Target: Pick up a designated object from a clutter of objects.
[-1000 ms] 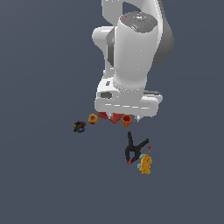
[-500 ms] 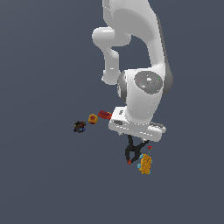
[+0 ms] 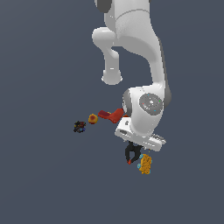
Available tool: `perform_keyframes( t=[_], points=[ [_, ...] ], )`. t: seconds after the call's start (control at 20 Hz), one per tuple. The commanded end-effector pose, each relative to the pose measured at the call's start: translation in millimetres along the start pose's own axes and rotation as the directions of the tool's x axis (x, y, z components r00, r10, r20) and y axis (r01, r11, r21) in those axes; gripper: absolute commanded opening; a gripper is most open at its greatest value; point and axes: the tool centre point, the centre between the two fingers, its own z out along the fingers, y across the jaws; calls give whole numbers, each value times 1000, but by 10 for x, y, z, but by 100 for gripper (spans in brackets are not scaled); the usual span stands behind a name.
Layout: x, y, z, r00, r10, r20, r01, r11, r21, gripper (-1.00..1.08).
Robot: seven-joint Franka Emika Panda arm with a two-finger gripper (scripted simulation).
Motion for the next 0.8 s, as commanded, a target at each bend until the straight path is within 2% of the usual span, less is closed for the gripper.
perform_keyframes(
  t=[0.0, 0.45, 0.75],
  points=[
    [-12, -28, 88, 1000, 16, 1, -16, 1000, 0, 100],
    [-25, -36, 181, 1000, 21, 3, -21, 1000, -1, 100],
    [-33, -34, 456, 1000, 23, 3, -23, 1000, 0, 100]
  ],
)
